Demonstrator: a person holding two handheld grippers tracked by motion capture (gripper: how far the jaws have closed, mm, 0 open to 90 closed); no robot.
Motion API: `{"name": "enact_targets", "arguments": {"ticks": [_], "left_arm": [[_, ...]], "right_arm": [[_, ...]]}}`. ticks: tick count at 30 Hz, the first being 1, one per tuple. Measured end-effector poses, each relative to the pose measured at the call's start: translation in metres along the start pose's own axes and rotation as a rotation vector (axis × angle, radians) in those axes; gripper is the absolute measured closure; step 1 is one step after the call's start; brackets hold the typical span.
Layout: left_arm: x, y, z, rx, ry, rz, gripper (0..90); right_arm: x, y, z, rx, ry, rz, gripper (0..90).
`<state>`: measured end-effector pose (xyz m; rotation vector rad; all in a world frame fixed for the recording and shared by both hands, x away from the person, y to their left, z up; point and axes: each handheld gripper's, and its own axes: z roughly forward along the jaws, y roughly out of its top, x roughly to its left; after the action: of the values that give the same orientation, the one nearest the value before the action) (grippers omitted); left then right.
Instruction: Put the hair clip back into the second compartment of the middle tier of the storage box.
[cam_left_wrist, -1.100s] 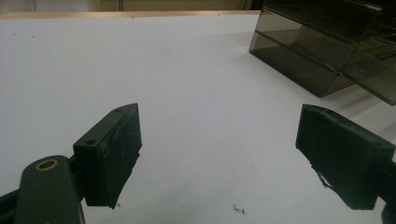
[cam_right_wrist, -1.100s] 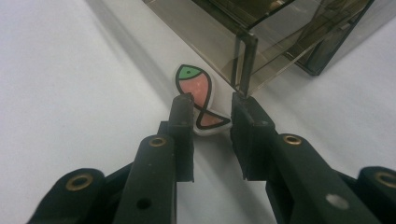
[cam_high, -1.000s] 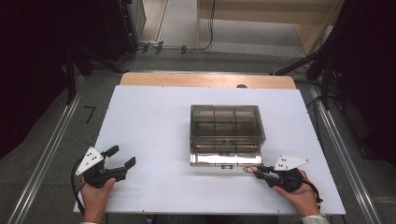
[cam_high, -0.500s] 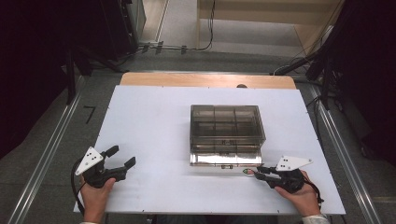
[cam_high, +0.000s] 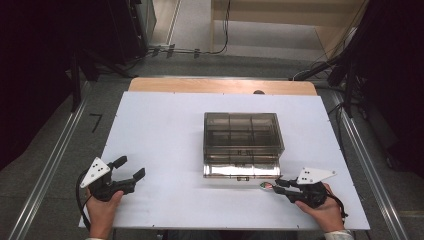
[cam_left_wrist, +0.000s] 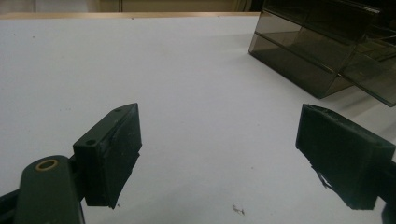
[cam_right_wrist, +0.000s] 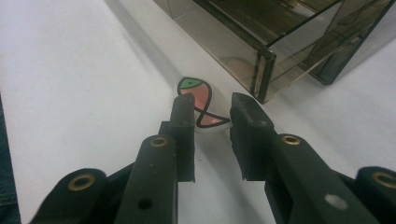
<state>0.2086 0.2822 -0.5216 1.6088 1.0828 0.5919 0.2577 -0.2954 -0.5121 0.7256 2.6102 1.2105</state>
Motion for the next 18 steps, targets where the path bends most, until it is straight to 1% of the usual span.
{"name": "enact_targets", "arguments": {"ticks": [12,18], "left_arm": [[0.0001,0.0,-0.0002,-0.002,0.0,-0.003,14.8],[0.0002,0.0,-0.0003,-0.002,0.0,-0.005,14.8]], "right_arm": [[0.0005,-0.0022,-0.0065,-0.011,0.024,-0.002,69.3],[0.0021,-0.0015,-0.0088,-0.025,0.033,-0.005,69.4]]}}
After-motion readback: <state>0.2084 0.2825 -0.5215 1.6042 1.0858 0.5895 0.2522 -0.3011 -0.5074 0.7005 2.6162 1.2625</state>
